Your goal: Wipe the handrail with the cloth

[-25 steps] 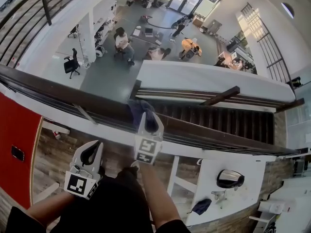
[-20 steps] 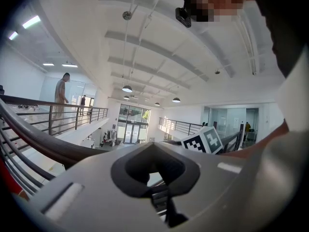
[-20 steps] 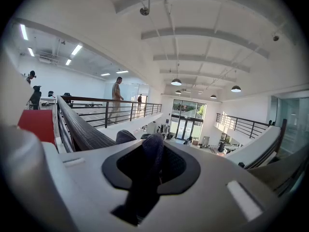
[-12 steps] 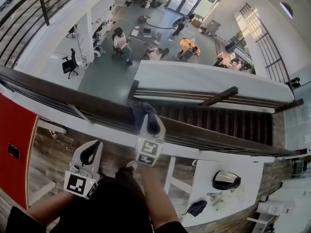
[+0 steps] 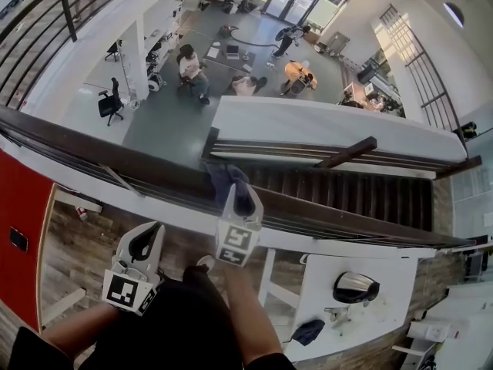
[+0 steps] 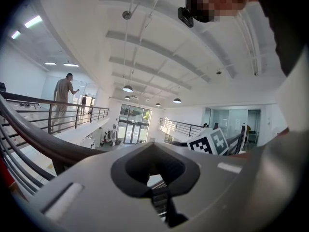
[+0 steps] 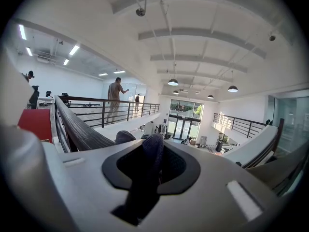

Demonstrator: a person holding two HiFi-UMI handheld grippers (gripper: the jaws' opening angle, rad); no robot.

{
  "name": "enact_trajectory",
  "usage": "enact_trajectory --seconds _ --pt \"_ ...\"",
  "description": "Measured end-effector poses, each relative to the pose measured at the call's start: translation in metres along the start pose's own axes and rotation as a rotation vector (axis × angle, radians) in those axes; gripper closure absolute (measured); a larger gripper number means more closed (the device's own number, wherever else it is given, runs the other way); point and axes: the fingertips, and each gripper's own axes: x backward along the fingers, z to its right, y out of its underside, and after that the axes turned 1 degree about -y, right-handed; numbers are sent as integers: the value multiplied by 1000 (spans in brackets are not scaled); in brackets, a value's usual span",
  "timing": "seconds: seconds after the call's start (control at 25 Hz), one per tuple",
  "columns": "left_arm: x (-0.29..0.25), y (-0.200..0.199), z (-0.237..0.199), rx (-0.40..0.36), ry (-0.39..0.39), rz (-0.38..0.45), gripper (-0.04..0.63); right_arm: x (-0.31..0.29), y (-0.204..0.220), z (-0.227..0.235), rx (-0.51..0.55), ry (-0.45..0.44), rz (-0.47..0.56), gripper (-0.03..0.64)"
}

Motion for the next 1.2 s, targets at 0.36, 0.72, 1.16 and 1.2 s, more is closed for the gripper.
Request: enact_trajectory --seconds 0.36,0.72,1.16,1.2 --pt "-19 3 20 17 30 -9 597 10 5 27 -10 27 -6 546" --pt "-33 4 40 12 68 -19 597 16 10 48 -20 45 -5 546" --pt "-47 4 60 18 77 -8 597 20 15 72 -40 49 0 546" --pt "-47 5 62 18 78 -6 597 21 17 74 -46 50 1 546"
